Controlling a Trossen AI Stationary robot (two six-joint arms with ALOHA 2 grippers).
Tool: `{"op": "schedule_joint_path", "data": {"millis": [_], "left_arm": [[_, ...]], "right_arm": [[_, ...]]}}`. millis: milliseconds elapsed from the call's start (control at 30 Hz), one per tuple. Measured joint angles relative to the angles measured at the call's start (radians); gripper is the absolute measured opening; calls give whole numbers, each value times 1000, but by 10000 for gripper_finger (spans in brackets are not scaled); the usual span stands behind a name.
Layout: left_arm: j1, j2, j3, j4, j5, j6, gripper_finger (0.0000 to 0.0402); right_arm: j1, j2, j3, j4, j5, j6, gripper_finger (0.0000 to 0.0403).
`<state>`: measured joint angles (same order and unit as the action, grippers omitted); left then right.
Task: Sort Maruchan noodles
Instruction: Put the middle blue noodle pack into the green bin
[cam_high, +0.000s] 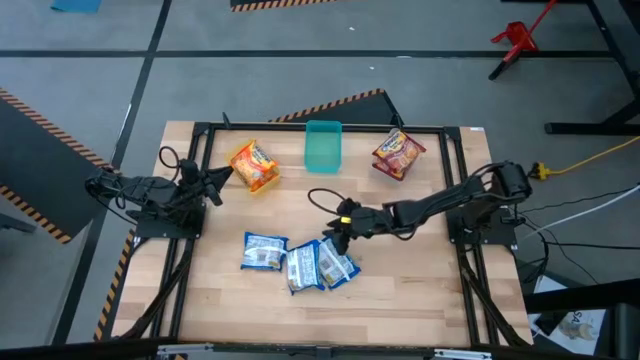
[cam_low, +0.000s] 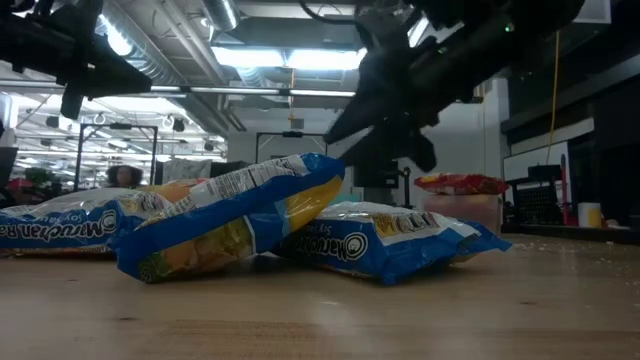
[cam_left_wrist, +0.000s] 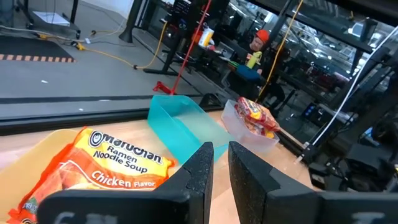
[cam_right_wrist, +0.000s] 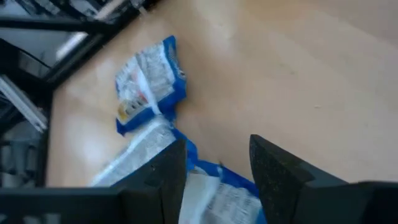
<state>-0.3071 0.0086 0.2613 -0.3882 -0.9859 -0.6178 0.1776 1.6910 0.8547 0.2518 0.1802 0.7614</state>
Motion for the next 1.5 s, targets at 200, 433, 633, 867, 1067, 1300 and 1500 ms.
{"op": "schedule_joint_path", "data": {"millis": [200, 433, 633, 867, 1067, 1300, 1500], "left_arm": [[0, 0, 0, -3, -1, 23, 44], [0, 0, 0, -3, 13, 24, 44], [0, 0, 0, -5, 43, 24, 44], [0, 0, 0, -21, 91, 24, 44], [0, 0, 0, -26, 91, 26, 44], [0, 0, 0, -32, 91, 26, 44], [0, 0, 0, -32, 90, 26, 44]], "right_arm": [[0, 73, 0, 93, -34, 51, 223], [0, 145, 53, 108, 19, 75, 309], [20, 249, 148, 113, -10, 85, 332], [42, 308, 199, 96, -14, 118, 329], [41, 319, 198, 81, -6, 153, 326], [41, 349, 198, 93, -34, 180, 245], [38, 349, 201, 90, -42, 177, 113]]}}
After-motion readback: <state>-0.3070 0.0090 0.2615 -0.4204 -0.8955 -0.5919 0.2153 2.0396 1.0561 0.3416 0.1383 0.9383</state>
